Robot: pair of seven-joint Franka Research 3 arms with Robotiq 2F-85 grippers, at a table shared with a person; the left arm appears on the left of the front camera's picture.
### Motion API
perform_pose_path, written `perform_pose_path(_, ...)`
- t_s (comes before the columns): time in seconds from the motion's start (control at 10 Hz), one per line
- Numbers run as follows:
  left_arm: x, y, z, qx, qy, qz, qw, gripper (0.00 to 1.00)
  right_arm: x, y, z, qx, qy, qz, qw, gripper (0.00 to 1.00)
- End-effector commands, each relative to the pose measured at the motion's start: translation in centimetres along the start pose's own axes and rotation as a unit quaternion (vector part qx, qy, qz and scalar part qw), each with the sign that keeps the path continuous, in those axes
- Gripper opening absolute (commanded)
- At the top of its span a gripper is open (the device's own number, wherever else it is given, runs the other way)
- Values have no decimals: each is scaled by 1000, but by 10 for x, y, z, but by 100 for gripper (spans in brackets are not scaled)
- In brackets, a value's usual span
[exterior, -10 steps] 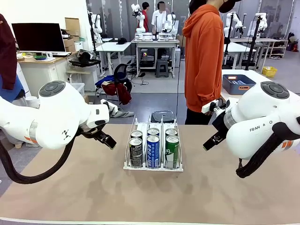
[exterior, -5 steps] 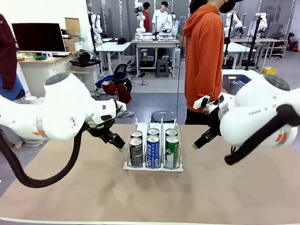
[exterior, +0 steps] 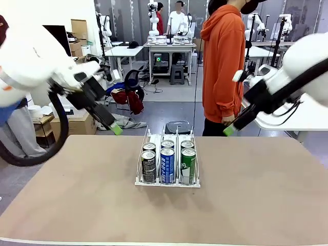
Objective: Fill the beverage cans into the dispenser.
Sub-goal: Pick up the Sprite handed by the human.
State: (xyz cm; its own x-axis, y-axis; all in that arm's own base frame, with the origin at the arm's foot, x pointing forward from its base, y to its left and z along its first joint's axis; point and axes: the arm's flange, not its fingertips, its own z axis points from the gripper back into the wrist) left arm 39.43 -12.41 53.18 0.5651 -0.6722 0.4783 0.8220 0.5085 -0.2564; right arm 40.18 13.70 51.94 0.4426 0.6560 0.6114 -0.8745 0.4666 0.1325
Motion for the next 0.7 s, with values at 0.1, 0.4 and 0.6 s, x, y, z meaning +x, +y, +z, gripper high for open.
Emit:
perform_pose_path(0.1, 2, 14, 41, -18, -19, -34, 999, 100, 11, -23, 53, 32, -29, -3, 999, 100)
perform_pose_path(0.4, 4, 31, 82, 21, -50, -48, 997, 100, 13, -42, 91, 31, -53, -20, 998, 100)
perform_pose_path(0.6, 3, 23, 81, 11, -36, -37, 999, 100, 12, -33, 92, 24, -42, -19, 999, 100)
